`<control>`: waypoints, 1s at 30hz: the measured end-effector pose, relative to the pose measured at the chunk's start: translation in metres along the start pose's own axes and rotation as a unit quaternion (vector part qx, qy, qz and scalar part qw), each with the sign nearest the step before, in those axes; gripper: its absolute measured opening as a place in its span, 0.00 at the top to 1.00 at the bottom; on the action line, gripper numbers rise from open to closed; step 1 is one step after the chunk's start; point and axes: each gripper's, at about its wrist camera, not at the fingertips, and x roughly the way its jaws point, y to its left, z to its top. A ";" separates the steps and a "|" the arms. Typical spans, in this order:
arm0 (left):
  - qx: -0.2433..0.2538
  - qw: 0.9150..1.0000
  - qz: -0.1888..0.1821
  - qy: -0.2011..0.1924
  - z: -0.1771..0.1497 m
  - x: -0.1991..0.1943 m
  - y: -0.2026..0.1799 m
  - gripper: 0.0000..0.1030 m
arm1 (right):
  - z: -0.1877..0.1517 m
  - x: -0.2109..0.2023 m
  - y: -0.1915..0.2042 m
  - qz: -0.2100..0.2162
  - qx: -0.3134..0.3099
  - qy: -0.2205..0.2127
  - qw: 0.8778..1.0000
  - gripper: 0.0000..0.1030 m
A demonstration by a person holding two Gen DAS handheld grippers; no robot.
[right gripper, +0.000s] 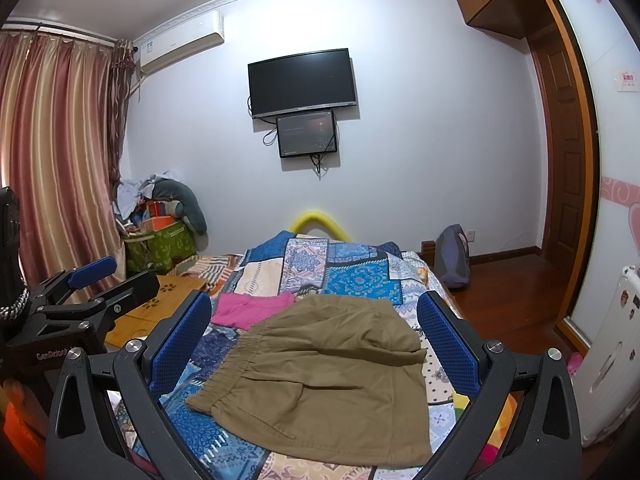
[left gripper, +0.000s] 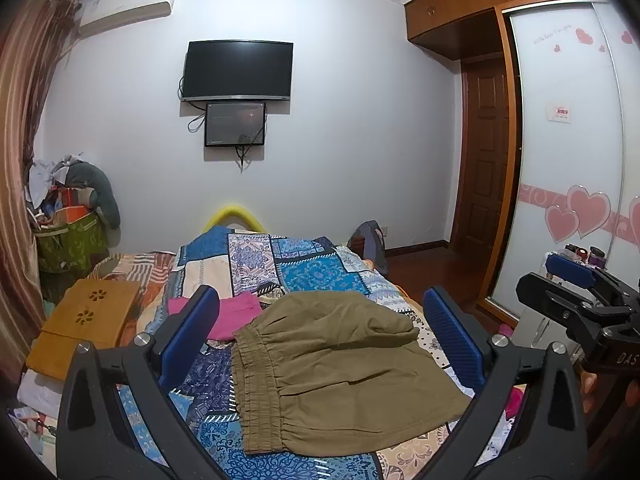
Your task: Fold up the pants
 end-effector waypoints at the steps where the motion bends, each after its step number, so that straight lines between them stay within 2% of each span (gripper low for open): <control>1: 0.000 1.000 0.000 0.001 0.000 0.000 0.000 0.00 | 0.000 0.000 -0.001 0.000 0.000 0.000 1.000 0.01; 30: 0.002 1.000 0.006 0.004 -0.003 0.006 -0.002 0.00 | -0.004 0.004 -0.002 -0.002 0.000 0.005 1.000 0.01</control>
